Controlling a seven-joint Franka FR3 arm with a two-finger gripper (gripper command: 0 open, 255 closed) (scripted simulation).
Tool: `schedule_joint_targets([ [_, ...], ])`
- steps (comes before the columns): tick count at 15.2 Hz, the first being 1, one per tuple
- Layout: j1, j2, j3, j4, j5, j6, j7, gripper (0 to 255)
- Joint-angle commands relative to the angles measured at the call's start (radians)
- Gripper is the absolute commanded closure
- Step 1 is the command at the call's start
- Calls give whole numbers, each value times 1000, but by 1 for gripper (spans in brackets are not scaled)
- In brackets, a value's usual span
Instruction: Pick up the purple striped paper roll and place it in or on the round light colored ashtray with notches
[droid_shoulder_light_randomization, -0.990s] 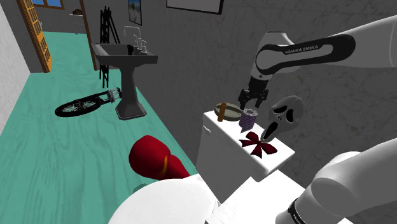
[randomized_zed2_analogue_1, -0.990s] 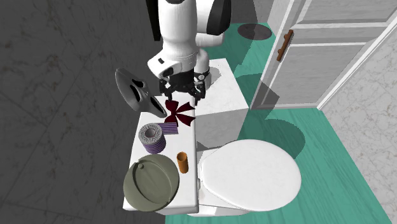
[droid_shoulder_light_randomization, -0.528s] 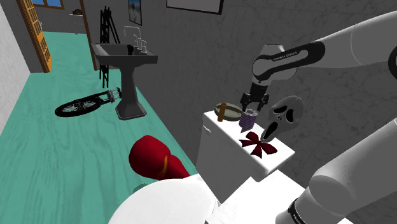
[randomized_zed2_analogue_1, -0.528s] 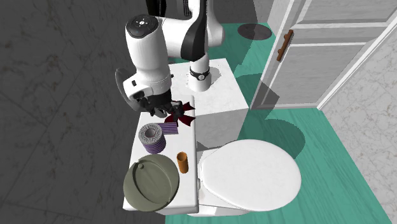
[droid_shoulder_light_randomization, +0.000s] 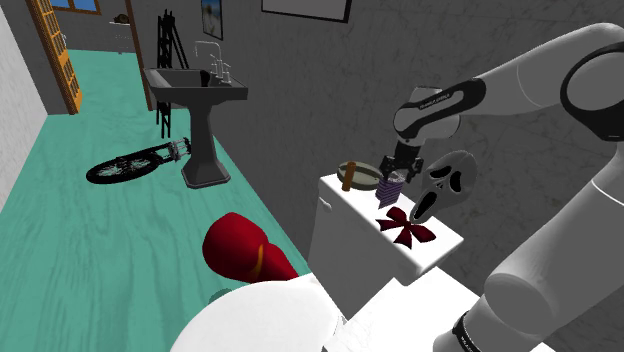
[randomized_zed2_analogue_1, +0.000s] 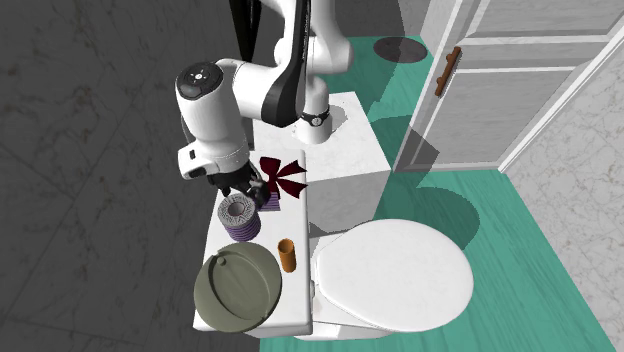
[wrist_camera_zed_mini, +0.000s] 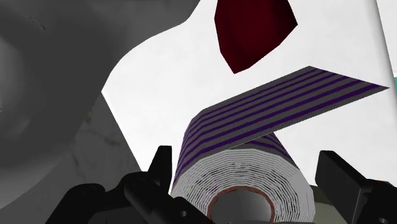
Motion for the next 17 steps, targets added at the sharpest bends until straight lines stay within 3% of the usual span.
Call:
schedule_joint_targets([
  [1,-1,17,-2,-11,5,28,-4,0],
  [3,-1,38,-3,-25,11,63,-9,0],
  [11,-1,38,-3,-25,11,63,-9,0],
  [12,-1,38,-3,-25,11,63,-9,255],
  [17,-1,38,-3,-25,11,63,-8,255],
])
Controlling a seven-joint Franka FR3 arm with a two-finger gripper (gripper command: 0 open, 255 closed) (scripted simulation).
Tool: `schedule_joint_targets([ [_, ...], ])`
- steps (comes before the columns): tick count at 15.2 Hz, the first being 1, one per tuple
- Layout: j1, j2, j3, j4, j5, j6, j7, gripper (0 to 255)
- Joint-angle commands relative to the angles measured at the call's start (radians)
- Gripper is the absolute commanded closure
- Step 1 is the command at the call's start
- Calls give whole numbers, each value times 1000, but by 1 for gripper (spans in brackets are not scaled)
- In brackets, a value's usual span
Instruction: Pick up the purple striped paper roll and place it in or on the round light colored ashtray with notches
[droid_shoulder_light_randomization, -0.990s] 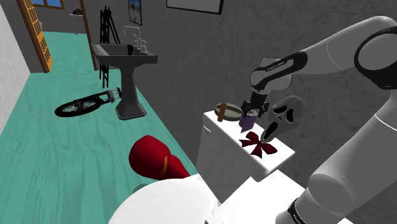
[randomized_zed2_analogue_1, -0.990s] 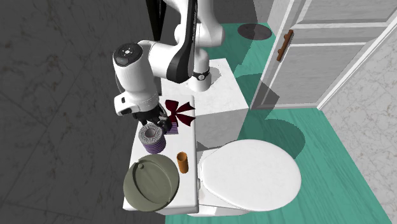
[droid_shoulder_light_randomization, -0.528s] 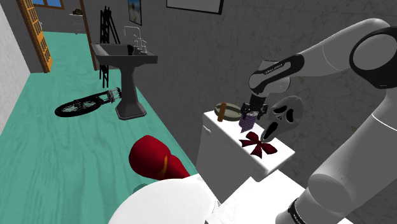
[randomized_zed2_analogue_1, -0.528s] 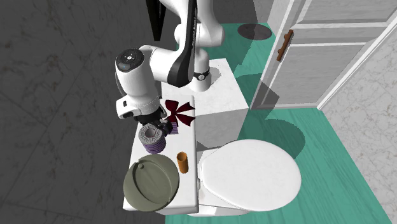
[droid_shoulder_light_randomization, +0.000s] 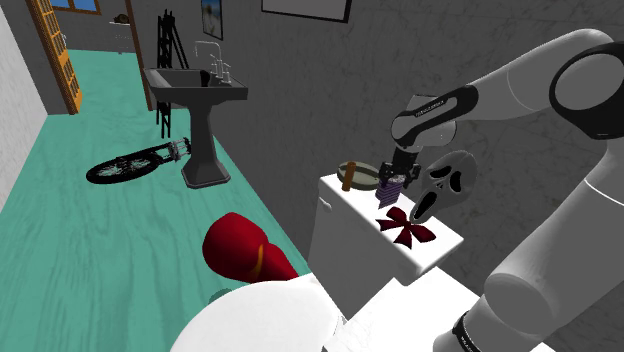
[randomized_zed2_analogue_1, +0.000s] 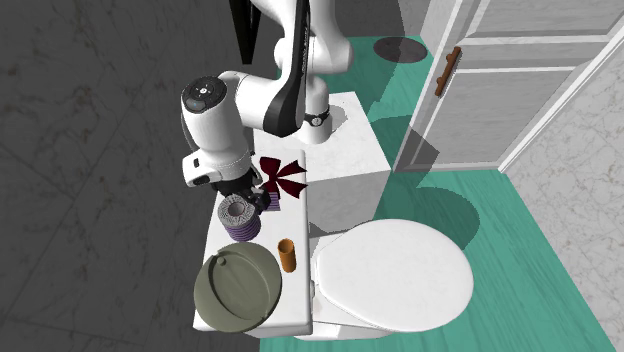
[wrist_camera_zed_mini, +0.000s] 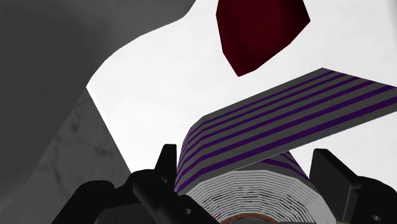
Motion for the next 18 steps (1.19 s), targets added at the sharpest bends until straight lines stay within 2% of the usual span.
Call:
schedule_joint_targets([
  [1,0,0,0,0,0,0,0,255],
  [4,0,1,0,0,0,0,0,255],
  [18,1,-99,7,95,-25,-191,17,255],
])
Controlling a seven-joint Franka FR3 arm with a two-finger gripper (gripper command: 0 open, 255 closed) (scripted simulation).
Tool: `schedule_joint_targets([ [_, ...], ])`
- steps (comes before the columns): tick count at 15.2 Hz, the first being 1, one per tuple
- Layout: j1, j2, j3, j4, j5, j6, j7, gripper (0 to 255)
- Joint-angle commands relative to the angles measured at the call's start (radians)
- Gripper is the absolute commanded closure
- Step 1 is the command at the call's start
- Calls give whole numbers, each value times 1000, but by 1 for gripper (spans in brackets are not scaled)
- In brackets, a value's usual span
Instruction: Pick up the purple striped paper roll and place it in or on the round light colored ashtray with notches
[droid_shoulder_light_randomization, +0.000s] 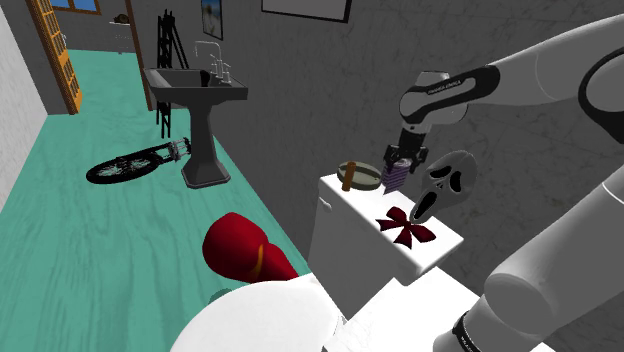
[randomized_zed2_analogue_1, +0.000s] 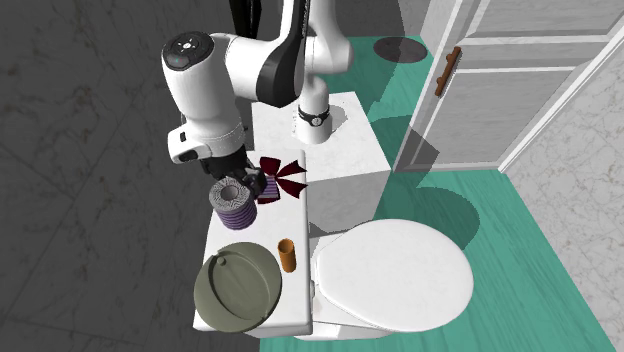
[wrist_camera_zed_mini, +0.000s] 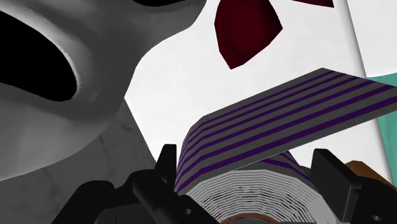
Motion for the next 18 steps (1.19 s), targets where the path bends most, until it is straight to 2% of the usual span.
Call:
schedule_joint_targets([
  [1,0,-8,1,19,-1,-27,1,255],
  [6,1,-30,4,60,-5,-89,3,255],
  [13,14,236,10,403,69,-174,-11,255],
  [18,0,445,20,708,118,-276,-16,255],
])
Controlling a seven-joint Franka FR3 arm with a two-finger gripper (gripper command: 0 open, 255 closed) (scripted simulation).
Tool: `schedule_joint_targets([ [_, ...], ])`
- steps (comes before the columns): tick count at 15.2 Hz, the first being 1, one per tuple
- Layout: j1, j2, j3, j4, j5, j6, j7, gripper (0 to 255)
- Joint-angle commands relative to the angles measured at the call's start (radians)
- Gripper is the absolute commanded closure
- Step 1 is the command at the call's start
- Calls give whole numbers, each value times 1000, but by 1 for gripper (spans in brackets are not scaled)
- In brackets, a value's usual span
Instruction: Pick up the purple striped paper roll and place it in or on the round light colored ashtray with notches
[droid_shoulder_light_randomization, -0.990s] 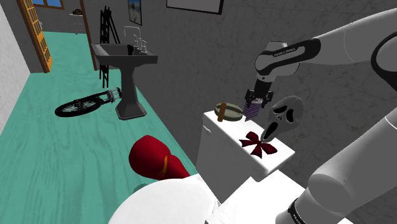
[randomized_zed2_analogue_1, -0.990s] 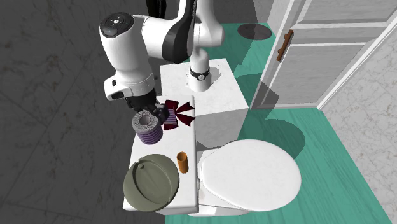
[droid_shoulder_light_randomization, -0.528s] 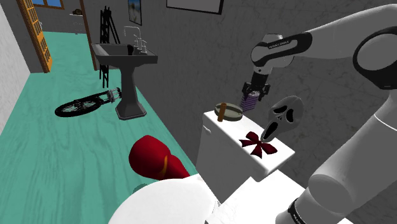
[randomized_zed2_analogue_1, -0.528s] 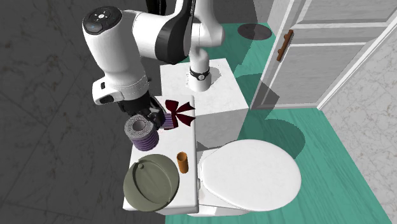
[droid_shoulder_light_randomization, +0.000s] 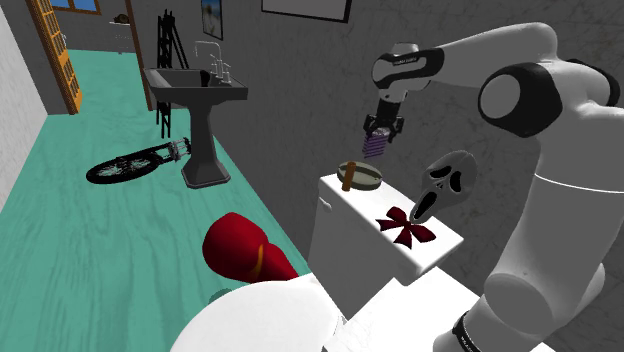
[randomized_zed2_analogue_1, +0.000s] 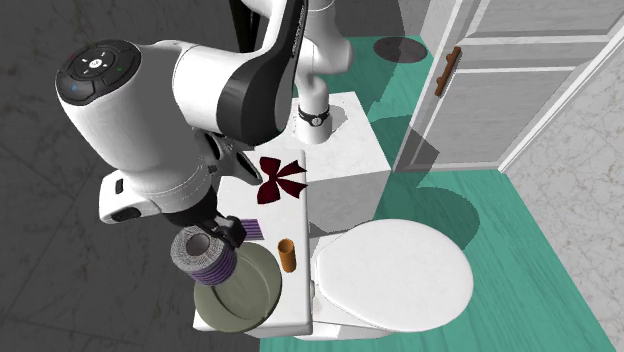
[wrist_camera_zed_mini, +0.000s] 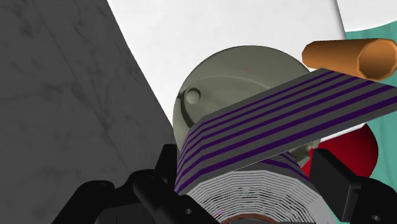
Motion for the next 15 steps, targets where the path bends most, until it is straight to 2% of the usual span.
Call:
schedule_joint_targets([
  [1,-6,73,4,108,16,-35,0,255],
  [15,-5,109,10,-30,26,137,-6,255],
])
